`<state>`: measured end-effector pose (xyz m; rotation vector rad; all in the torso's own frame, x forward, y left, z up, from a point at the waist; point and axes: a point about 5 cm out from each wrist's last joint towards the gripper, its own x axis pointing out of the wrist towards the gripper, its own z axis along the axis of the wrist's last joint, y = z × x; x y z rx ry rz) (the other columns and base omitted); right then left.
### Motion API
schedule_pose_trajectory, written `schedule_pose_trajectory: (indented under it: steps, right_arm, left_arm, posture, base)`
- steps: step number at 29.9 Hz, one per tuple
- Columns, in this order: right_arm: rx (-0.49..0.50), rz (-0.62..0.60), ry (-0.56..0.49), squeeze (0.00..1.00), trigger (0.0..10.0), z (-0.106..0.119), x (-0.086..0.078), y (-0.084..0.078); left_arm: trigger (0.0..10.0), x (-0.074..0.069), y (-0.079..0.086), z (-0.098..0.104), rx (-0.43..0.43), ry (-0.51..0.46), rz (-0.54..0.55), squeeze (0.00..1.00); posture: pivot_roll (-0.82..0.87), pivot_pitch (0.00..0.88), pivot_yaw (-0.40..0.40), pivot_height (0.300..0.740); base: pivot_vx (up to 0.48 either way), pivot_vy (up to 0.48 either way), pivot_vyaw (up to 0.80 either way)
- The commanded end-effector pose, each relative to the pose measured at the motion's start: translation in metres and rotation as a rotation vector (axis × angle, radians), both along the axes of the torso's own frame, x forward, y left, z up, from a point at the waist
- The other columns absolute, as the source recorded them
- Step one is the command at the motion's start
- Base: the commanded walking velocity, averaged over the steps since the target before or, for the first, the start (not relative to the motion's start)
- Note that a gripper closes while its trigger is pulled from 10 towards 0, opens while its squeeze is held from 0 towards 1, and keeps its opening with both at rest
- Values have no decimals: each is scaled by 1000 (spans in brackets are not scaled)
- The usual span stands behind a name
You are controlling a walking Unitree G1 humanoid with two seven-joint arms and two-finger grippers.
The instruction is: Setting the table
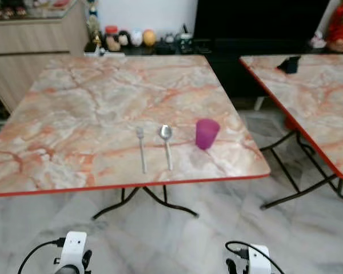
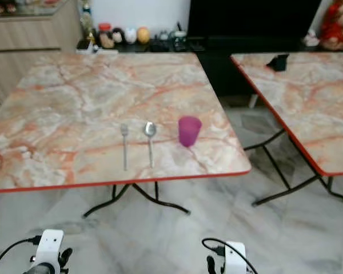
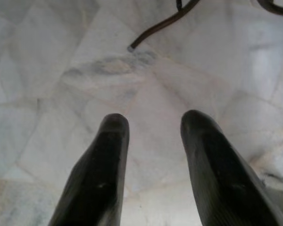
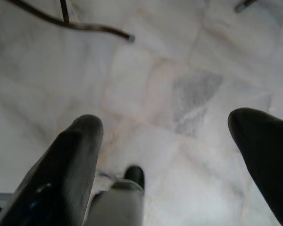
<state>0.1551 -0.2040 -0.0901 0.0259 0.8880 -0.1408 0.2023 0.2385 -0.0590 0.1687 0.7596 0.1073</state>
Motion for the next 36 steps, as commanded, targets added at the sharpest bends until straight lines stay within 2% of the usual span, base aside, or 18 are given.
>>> schedule_pose_trajectory:
  steps: [1, 20, 26, 28, 36]
  right_arm:
    - [2, 1, -4, 0, 10000, 1, 2, 1]
    - [5, 8, 0, 0, 10000, 1, 4, 0]
    - [4, 13, -3, 0, 10000, 1, 4, 0]
    - [4, 12, -3, 0, 10000, 1, 4, 0]
    - [16, -8, -9, 0, 10000, 1, 4, 1]
  left_arm:
    - [10000, -9, 5, -4, 8, 32, 17, 0]
    - [10000, -9, 2, -5, 4, 30, 23, 0]
    - [10000, -9, 2, -5, 3, 30, 24, 0]
    - [10000, -9, 2, -5, 2, 29, 24, 0]
    - [10000, -8, -4, -6, -18, 27, 2, 0]
  posture:
    - [2, 0, -16, 740]
    - [1, 0, -19, 740]
    - [2, 0, -20, 740]
    - [2, 0, -20, 740]
    - [0, 0, -20, 740]
  base:
    - [0, 311, 800]
    - [0, 312, 53]
    - [0, 304, 688]
    - [0, 0, 800]
    - [0, 0, 0]
